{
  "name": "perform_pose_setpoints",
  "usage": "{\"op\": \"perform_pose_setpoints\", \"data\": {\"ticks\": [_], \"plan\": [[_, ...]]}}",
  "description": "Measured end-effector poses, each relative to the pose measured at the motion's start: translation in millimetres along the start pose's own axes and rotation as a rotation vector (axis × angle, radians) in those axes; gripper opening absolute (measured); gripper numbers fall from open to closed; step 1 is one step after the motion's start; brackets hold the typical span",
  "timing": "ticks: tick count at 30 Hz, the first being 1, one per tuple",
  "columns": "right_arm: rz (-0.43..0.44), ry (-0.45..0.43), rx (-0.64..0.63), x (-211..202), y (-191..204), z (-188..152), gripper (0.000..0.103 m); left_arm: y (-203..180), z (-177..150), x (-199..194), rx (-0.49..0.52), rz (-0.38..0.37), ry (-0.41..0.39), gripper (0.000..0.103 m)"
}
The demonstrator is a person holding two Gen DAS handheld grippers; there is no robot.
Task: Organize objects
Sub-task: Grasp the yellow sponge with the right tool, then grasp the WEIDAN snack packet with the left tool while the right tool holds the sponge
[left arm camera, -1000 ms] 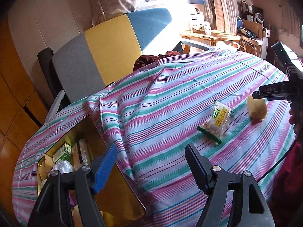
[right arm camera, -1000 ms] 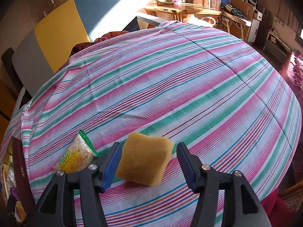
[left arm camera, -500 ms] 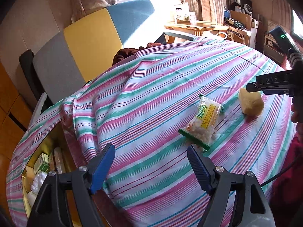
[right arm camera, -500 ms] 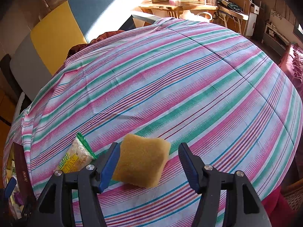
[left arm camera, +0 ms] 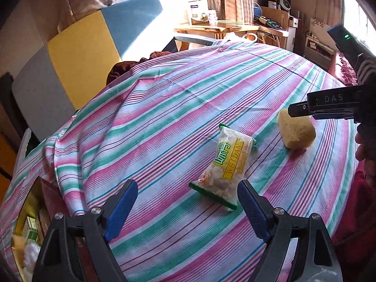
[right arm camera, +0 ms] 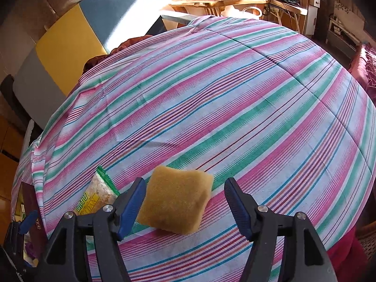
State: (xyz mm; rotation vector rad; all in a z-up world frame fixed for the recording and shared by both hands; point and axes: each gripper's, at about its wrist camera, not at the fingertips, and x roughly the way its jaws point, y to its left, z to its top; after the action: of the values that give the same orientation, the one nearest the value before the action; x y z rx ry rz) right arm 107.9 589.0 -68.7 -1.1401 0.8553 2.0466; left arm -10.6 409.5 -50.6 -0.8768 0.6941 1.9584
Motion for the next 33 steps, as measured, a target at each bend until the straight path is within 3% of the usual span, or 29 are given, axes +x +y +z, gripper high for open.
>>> {"op": "perform_pose_setpoints", "data": {"ticks": [7, 14, 15, 16, 18, 19, 22, 33], "plan": [[-0.010, 0.057, -0.011, 14, 3, -2, 0.075, -23, 22, 29, 0.113, -0.029, 0.005, 0.089], [0.015, 0.085, -0.021, 25, 9, -1, 0.075, -38, 33, 59, 0.162, -0.060, 0.036, 0.089], [0.019, 0.088, -0.024, 26, 10, -1, 0.075, -39, 32, 63, 0.165, -0.058, 0.046, 0.081], [0.017, 0.092, -0.027, 28, 11, 0, 0.073, -38, 31, 68, 0.149, -0.085, 0.069, 0.060], [0.039, 0.106, -0.034, 31, 13, 0, 0.057, -33, 28, 71, 0.085, -0.139, 0.096, 0.046], [0.060, 0.115, -0.038, 32, 15, 0, 0.048, -33, 25, 69, 0.068, -0.145, 0.094, 0.044], [0.054, 0.112, -0.091, 32, 26, -2, 0.041, -30, 16, 61, 0.030, -0.130, 0.082, 0.043], [0.027, 0.073, -0.197, 24, 34, -12, 0.038, 0, -26, 4, -0.166, -0.033, 0.038, 0.042]]}}
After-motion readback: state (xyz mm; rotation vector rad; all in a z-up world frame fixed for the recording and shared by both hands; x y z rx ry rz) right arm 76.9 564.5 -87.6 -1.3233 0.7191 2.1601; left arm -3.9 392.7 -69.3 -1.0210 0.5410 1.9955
